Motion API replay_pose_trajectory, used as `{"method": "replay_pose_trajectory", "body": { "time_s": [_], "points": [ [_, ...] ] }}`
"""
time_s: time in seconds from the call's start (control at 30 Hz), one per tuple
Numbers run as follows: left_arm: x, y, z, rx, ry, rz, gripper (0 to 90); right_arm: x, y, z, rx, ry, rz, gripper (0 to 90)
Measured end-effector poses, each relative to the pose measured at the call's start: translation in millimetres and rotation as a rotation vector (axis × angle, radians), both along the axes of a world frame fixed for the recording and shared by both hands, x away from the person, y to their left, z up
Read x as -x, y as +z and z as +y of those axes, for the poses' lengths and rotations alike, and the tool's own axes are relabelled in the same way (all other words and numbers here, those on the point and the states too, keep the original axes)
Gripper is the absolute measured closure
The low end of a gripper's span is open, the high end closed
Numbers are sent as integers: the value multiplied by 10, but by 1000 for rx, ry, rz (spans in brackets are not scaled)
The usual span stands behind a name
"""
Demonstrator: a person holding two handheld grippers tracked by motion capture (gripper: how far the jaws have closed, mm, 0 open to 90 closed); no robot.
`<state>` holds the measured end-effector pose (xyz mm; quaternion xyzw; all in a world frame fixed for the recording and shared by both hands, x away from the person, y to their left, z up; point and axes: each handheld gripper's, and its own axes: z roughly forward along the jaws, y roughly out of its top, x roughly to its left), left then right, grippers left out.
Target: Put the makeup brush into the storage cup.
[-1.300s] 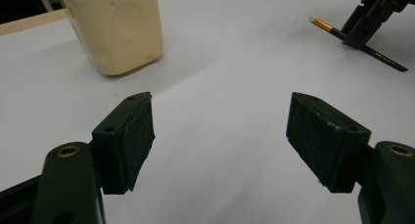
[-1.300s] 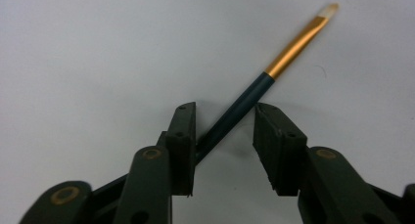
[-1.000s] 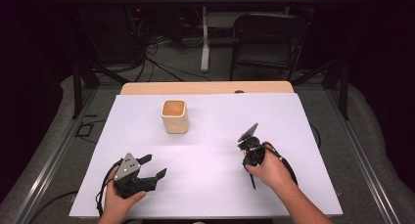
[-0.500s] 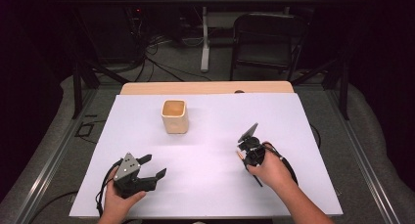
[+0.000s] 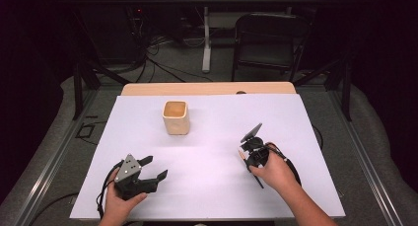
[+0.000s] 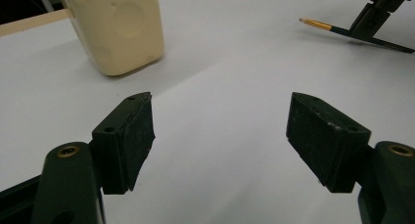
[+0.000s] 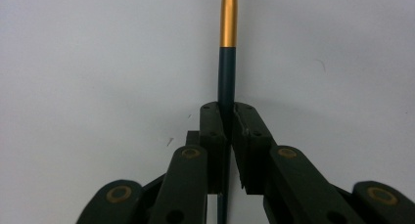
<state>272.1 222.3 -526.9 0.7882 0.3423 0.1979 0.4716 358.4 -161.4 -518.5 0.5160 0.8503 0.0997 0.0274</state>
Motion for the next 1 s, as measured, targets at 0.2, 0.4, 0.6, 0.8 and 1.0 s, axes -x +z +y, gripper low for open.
{"method": "replay_pose_trajectory", "body": {
  "time_s": [0.2, 0.4, 0.6, 0.8, 1.0],
  "points": [
    [-2, -1, -1, 0, -1, 1, 256, 15, 82, -3, -12, 1, -5, 830],
    [0, -1, -1, 0, -1, 0, 257, 24, 136, -10, -32, 12, -29, 831],
    [-1, -1, 0, -1, -1, 0, 256, 36, 149, -15, -38, 29, -49, 832],
    [-1, -3, -1, -1, 0, 2, 256, 41, 125, -23, -67, 27, -80, 833],
    [-1, -5, -4, -4, -2, 2, 256, 63, 103, -35, -66, 36, -74, 833]
  ]
}}
